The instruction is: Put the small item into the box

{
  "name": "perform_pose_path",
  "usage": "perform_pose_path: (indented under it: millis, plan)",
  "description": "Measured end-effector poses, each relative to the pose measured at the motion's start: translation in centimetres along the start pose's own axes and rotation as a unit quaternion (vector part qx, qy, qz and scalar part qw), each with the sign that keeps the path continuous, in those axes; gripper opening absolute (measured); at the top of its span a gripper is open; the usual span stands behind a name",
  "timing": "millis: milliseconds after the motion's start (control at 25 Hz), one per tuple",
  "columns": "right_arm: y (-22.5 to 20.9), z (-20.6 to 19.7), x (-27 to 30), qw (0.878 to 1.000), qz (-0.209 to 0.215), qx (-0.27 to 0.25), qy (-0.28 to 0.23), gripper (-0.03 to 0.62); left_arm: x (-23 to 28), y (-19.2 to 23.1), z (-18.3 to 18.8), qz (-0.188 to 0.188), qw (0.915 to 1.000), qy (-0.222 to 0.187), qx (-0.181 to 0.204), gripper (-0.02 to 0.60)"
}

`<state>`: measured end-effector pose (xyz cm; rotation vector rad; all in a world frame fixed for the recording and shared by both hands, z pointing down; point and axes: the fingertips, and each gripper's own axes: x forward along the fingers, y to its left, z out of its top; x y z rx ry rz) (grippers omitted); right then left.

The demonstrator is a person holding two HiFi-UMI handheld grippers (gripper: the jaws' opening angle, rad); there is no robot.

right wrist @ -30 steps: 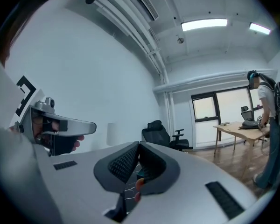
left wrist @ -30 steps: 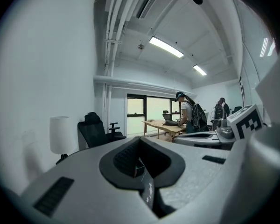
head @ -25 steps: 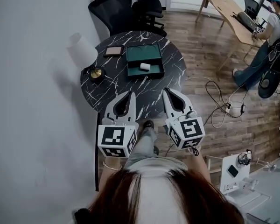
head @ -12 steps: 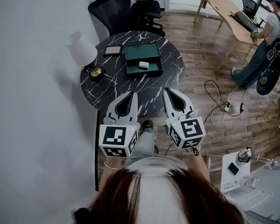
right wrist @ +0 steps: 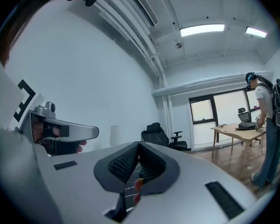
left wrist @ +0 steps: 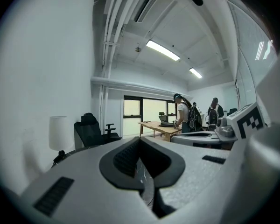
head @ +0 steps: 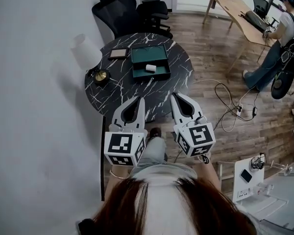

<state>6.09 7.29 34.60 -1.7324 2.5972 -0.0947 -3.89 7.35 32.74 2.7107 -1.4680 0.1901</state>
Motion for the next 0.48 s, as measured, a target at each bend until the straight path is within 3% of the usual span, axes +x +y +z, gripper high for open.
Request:
perform_pose_path:
  millis: [480]
  plan:
    - [0.34, -0.21, 0.42, 1.000, 0.008, 0.005, 0.000, 0.025, -0.03, 0.65, -0.37, 0.007, 1.0000, 0.005, -0.001, 0.008]
